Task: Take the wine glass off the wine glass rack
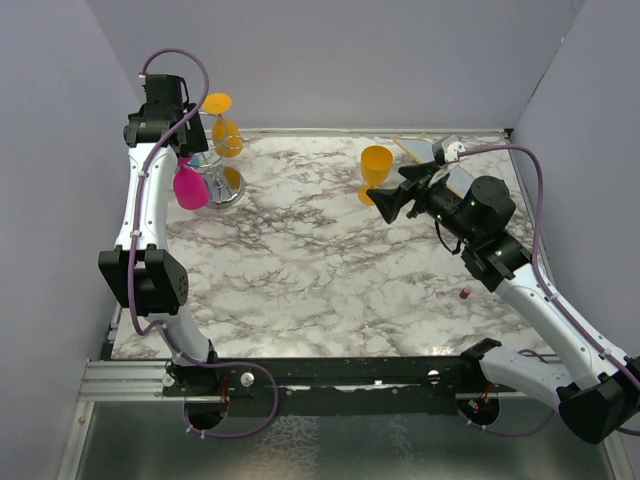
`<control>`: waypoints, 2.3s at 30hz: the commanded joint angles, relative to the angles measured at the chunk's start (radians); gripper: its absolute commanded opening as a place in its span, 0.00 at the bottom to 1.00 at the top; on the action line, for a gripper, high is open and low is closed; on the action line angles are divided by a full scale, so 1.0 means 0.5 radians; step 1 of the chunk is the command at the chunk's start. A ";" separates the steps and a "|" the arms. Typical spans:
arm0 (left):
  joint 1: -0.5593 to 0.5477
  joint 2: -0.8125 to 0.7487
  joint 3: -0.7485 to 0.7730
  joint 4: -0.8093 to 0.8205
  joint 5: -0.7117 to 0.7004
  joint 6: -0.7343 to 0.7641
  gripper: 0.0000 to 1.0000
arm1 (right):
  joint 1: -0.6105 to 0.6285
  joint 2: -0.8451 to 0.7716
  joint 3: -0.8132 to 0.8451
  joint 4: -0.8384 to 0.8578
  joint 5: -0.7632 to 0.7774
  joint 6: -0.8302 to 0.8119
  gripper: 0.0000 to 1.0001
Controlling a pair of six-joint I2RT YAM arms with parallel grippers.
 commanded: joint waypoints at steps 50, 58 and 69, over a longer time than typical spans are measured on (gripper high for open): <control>0.016 -0.452 -0.106 -0.069 -0.099 -0.054 0.66 | 0.016 0.011 0.018 0.047 0.016 0.011 0.99; 0.016 -0.703 -0.297 -0.092 0.017 -0.060 0.63 | 0.016 0.039 0.045 0.007 -0.015 0.032 0.98; 0.015 -1.056 -0.595 -0.035 0.763 -0.141 0.61 | 0.016 0.144 0.157 -0.116 -0.157 0.100 0.98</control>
